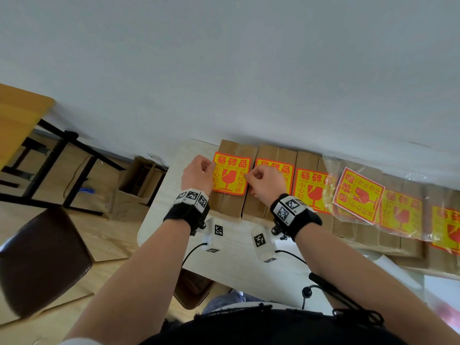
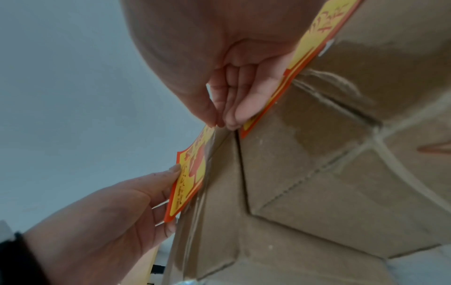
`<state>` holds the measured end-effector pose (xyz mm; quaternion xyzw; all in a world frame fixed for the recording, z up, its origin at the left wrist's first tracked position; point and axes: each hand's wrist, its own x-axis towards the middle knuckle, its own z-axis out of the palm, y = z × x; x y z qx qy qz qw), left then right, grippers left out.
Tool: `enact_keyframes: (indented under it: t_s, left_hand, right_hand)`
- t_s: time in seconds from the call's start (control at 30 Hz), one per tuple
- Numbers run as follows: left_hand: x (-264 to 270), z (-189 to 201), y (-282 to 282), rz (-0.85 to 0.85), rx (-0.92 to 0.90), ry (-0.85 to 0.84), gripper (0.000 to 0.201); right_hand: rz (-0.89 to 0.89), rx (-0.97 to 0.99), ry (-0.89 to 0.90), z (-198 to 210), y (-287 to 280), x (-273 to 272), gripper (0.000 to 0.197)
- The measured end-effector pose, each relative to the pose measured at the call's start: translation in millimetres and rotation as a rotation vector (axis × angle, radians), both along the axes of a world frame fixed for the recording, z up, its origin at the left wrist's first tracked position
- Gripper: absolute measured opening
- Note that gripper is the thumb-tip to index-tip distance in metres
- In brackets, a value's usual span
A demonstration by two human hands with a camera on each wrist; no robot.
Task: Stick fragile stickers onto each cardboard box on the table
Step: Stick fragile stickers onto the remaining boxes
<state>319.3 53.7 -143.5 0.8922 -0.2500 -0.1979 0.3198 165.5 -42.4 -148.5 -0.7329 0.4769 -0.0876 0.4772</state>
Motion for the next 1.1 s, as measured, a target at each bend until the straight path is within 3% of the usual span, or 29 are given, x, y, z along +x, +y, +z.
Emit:
enact_keyframes:
  t_s: [0.87, 1.0, 1.1]
  left_hand:
    - [-5, -7, -8, -0.050, 0.115, -0.105, 0.011]
    - [-9, -3, -8, -0.015, 0.123, -0.108, 0.032]
    - [-10, -3, -9, -0.137, 0.163, -0.254, 0.039]
  right_hand:
    - [0.134, -0.194, 0.165, -4, -6, 4, 0.017]
    - [0.115, -0.173, 0.176, -4, -6, 5, 0.022]
    - [0.038, -0.133, 0.122, -1, -4, 4, 0.025]
